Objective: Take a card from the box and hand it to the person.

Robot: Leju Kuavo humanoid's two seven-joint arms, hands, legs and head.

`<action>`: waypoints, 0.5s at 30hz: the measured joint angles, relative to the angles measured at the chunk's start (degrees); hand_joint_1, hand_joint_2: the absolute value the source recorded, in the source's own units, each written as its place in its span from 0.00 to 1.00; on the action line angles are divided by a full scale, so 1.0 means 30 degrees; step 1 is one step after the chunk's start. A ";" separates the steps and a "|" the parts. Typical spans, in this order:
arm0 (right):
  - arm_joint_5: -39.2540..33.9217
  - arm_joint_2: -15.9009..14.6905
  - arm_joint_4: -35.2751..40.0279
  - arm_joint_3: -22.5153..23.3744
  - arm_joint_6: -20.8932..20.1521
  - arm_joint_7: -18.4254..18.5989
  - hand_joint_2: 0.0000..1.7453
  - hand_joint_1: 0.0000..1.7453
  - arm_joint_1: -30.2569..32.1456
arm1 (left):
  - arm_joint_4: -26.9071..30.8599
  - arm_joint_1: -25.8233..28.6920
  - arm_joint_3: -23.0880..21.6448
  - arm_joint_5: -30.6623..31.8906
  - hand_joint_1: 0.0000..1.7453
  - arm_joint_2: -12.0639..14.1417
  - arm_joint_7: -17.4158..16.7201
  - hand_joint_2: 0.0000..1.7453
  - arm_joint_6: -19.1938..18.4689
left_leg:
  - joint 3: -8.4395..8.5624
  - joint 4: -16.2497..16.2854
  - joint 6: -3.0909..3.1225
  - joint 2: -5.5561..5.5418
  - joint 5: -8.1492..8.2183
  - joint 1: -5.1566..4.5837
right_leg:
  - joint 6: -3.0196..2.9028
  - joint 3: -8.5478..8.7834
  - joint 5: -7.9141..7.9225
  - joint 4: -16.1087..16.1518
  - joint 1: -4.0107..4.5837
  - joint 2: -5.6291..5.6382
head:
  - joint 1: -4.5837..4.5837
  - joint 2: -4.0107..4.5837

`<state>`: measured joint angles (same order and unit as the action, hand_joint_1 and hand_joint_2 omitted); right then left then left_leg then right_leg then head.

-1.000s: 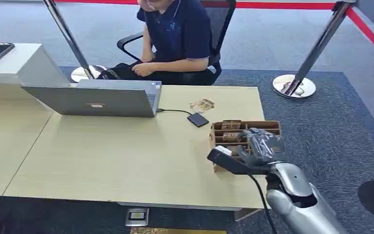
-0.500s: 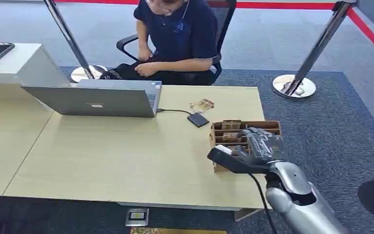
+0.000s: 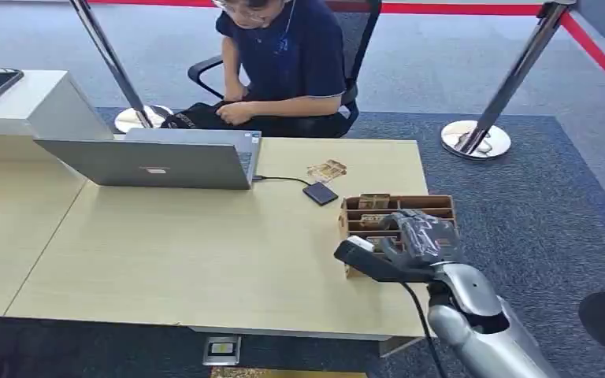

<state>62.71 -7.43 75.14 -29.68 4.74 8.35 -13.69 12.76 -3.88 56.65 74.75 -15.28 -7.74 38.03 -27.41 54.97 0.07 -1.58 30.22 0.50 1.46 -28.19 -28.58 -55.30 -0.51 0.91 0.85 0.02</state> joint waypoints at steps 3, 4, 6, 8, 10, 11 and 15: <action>0.0015 0.0051 -0.0073 -0.0029 -0.0007 0.0000 1.00 0.49 0.0028 | -0.0007 0.0000 0.0000 -0.0044 0.00 0.0000 -0.0029 0.00 0.0007 | 0.0000 0.0000 0.0000 0.0000 -0.0001 0.0000 | 0.0000 0.0000 0.0000 -0.0001 0.0000 0.0000 | 0.0000 0.0000; 0.0015 0.0073 -0.0087 -0.0051 -0.0007 0.0000 1.00 0.49 0.0030 | -0.0007 -0.0001 0.0000 -0.0058 0.00 0.0000 -0.0058 0.00 0.0007 | 0.0000 0.0000 -0.0001 0.0000 -0.0001 0.0000 | 0.0000 0.0000 0.0000 -0.0001 0.0000 0.0000 | 0.0000 0.0000; 0.0015 0.0087 -0.0203 -0.0087 -0.0015 0.0000 1.00 0.49 0.0028 | -0.0015 -0.0001 0.0000 -0.0066 0.00 0.0000 -0.0101 0.00 0.0007 | -0.0001 0.0000 -0.0001 0.0000 -0.0001 0.0000 | 0.0000 0.0001 0.0001 -0.0001 0.0000 0.0000 | 0.0000 0.0000; 0.0015 0.0095 -0.0276 -0.0109 -0.0015 0.0000 1.00 0.50 0.0030 | -0.0015 0.0000 0.0000 -0.0095 0.00 0.0000 -0.0153 0.00 0.0007 | -0.0001 0.0000 -0.0001 0.0000 -0.0001 0.0000 | 0.0000 0.0000 0.0001 -0.0001 0.0000 0.0000 | 0.0000 0.0000; 0.0036 0.0102 -0.0372 -0.0131 -0.0015 0.0000 1.00 0.50 0.0028 | -0.0015 -0.0002 0.0000 -0.0095 0.00 0.0000 -0.0153 0.00 0.0007 | -0.0001 0.0000 -0.0001 0.0000 -0.0001 0.0000 | 0.0000 0.0001 0.0001 0.0000 0.0000 0.0000 | 0.0000 0.0000; 0.0036 0.0109 -0.0444 -0.0153 -0.0015 -0.0022 1.00 0.50 0.0025 | -0.0015 -0.0001 0.0000 -0.0095 0.00 0.0000 -0.0153 0.00 0.0007 | -0.0001 0.0000 0.0000 0.0000 -0.0001 0.0000 | 0.0001 0.0001 0.0002 0.0000 0.0000 0.0000 | -0.0007 0.0000; 0.0029 0.0117 -0.0634 -0.0240 -0.0007 -0.0058 1.00 0.49 0.0030 | -0.0015 -0.0002 -0.0007 -0.0080 0.00 0.0000 -0.0146 0.00 0.0007 | 0.0000 0.0000 -0.0001 0.0000 -0.0001 0.0000 | 0.0002 0.0001 0.0003 0.0000 0.0000 0.0000 | 0.0000 0.0000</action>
<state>62.80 -7.08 73.24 -30.40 4.72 8.17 -13.60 12.72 -3.88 56.63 74.51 -15.28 -8.17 38.05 -27.41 54.97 0.07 -1.58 30.21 0.50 1.47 -28.19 -28.57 -55.30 -0.51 0.91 0.85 0.02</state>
